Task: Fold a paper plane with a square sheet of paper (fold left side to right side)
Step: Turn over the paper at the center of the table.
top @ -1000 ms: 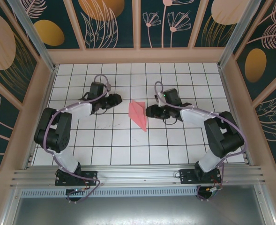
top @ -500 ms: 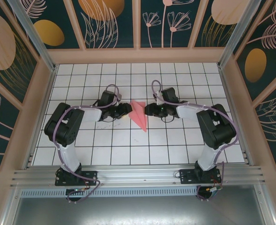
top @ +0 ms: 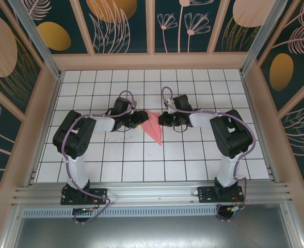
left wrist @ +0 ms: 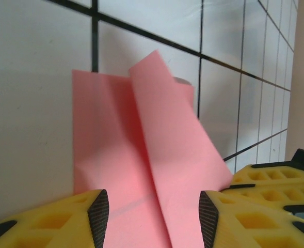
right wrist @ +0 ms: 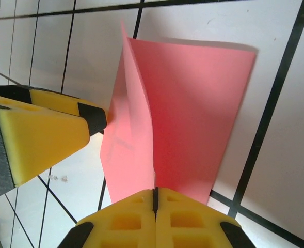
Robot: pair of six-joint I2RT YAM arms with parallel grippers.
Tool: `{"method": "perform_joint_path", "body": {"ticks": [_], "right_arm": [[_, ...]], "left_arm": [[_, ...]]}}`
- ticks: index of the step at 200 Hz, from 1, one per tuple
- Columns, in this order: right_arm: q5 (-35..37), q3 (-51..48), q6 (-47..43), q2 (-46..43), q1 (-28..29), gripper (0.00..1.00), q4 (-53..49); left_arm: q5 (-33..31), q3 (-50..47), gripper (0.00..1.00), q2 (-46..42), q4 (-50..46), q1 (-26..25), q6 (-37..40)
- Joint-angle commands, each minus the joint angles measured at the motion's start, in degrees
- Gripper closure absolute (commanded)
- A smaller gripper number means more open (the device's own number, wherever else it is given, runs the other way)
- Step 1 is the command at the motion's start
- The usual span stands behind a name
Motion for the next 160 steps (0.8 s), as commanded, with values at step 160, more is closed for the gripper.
{"method": "perform_joint_path", "body": {"ticks": [160], "right_arm": [[-3.6, -4.1, 0.6, -3.3, -2.4, 1.00, 3.5]], "left_arm": [[4.7, 9.2, 0.61, 7.7, 3.8, -2.4, -3.0]]}}
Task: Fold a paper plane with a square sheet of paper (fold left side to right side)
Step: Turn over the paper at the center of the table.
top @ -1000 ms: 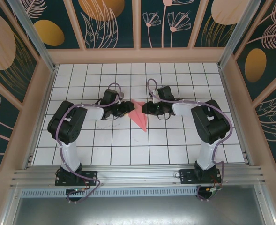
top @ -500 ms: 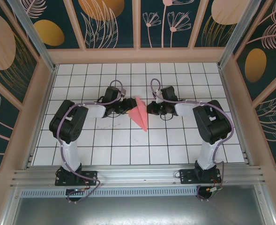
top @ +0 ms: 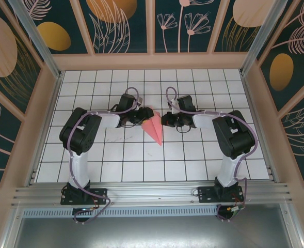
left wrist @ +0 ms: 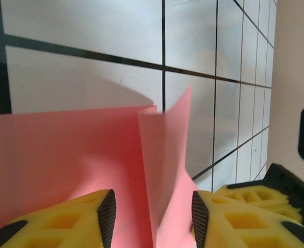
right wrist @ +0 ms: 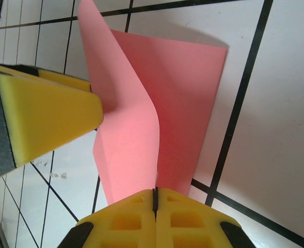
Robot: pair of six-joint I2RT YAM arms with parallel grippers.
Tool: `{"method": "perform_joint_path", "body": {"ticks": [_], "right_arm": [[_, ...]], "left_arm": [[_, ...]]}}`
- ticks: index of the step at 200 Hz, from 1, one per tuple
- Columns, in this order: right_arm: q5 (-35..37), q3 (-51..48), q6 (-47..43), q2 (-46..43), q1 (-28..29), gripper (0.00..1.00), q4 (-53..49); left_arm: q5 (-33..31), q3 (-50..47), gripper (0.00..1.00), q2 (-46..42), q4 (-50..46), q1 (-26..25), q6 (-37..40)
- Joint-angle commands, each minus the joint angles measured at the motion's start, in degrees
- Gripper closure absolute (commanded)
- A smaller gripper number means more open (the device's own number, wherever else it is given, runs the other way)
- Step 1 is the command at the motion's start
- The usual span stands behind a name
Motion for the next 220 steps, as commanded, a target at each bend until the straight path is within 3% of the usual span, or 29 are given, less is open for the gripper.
{"method": "perform_joint_path", "body": {"ticks": [1, 45, 66, 101, 136, 158, 186, 220], "right_arm": [[-1.7, -0.9, 0.4, -1.9, -0.2, 1.00, 1.2], [-2.3, -1.3, 0.8, -2.3, -0.3, 1.00, 1.7], [-2.9, -2.2, 1.5, -3.5, -0.9, 0.95, 2.8], [-3.0, -5.7, 3.4, -10.0, -3.6, 0.72, 5.6], [-4.7, -11.8, 4.8, -19.5, -8.4, 0.40, 7.7], [-10.0, -16.6, 8.0, -24.4, -12.2, 0.22, 11.8], [-18.8, -22.9, 15.9, -29.0, -16.0, 0.03, 24.5], [-25.0, -25.2, 22.1, -30.5, -15.9, 0.01, 35.5]], "left_arm": [[2.1, 2.1, 0.61, 2.2, 2.9, -0.6, -0.9], [2.7, 4.1, 0.76, 3.5, 3.2, -0.9, -1.1], [2.5, 4.0, 0.85, 3.0, 3.4, -0.9, -0.8], [1.0, 3.1, 0.99, -0.3, 3.1, -0.9, 0.9], [-0.9, 4.0, 1.00, -5.6, 0.5, -0.9, 2.8], [-1.1, 5.7, 1.00, -9.2, -0.3, -0.8, 3.1], [-1.0, 9.0, 1.00, -13.0, -0.9, -0.8, 2.8], [1.2, 11.7, 1.00, -16.0, 2.8, -0.8, -0.9]]}}
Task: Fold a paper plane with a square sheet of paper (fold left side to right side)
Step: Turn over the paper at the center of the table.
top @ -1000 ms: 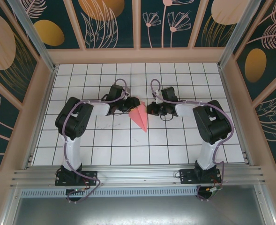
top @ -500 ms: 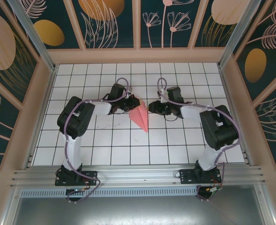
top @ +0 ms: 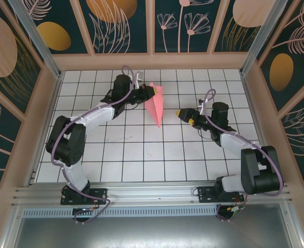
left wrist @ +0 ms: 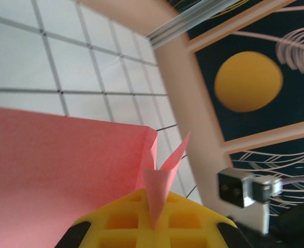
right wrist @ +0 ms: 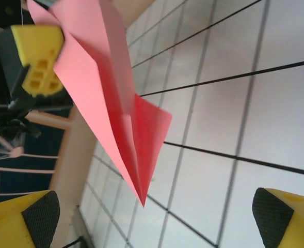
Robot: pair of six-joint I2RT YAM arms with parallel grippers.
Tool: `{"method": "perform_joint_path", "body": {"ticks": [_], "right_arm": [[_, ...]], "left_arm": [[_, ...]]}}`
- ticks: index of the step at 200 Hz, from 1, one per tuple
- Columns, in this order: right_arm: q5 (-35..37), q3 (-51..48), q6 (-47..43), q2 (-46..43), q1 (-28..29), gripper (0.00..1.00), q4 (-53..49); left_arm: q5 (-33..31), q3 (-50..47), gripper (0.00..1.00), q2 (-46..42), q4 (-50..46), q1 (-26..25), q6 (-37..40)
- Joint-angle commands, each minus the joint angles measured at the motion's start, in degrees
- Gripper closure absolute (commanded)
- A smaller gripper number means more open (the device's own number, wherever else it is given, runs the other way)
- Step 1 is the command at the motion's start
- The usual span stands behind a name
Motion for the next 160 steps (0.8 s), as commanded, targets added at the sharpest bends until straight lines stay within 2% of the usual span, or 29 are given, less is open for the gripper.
{"method": "perform_joint_path", "body": {"ticks": [1, 48, 94, 160], "right_arm": [[-8.5, -1.0, 6.6, -1.6, 0.2, 0.01, 14.0], [-9.4, 0.0, 9.1, 0.3, 5.1, 0.01, 20.2], [-8.8, 3.2, 14.1, 5.6, 8.2, 0.02, 28.4], [-10.0, 9.9, 14.4, 7.6, 8.2, 0.20, 28.5]], "left_arm": [[1.7, 2.4, 1.00, -2.7, 3.4, -0.2, -2.2], [6.8, 3.3, 1.00, -3.4, 13.4, -0.2, -10.6], [9.2, 2.6, 1.00, -3.8, 16.3, -0.3, -13.9], [10.7, 0.2, 0.99, -3.3, 19.2, -0.2, -16.7]]}}
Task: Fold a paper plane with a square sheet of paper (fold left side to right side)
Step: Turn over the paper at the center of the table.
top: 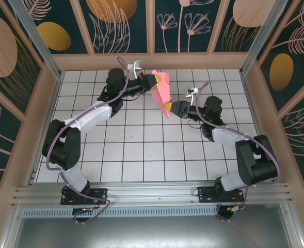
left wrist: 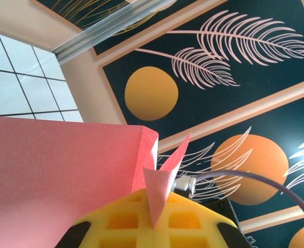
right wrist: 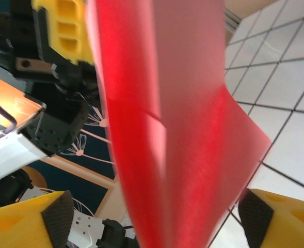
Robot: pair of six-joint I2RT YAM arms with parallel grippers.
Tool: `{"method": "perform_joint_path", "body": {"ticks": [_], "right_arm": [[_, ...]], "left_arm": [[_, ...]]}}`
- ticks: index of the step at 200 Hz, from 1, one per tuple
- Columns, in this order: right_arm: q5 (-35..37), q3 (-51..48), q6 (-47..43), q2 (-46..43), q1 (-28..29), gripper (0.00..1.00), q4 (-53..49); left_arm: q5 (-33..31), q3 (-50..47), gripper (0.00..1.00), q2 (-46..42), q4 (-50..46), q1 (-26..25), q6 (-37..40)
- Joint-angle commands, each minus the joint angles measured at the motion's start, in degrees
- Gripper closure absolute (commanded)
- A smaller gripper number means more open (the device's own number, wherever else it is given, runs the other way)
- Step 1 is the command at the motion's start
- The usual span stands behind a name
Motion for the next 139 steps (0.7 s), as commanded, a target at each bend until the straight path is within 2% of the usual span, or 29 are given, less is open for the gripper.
{"method": "perform_joint_path", "body": {"ticks": [1, 46, 82, 109, 119, 139], "right_arm": [[-1.9, 3.0, -0.2, 0.8, 0.3, 0.21, 3.2], [-1.1, 5.4, -2.2, 1.2, -0.4, 0.41, -0.2], [-0.1, 6.2, -4.6, 0.6, -0.4, 0.64, -3.9], [0.8, 6.8, -7.2, -0.2, -0.3, 0.77, -8.0], [1.4, 7.2, -8.8, -0.8, -0.4, 0.81, -10.7], [3.1, 8.3, -13.4, -2.3, -0.3, 0.87, -17.8]], "left_arm": [[1.9, -1.2, 0.99, -0.7, 4.3, -0.3, -2.0], [2.5, -1.6, 0.99, -0.2, 4.5, -0.3, -2.2], [2.7, -2.4, 0.96, 0.0, 4.7, -0.3, -2.3], [2.7, -2.6, 0.86, 0.2, 4.8, -0.3, -2.0], [2.7, -2.6, 0.78, 0.1, 4.2, -0.3, -1.3], [0.9, -1.5, 0.70, -1.2, -2.3, -0.3, 4.3]]}}
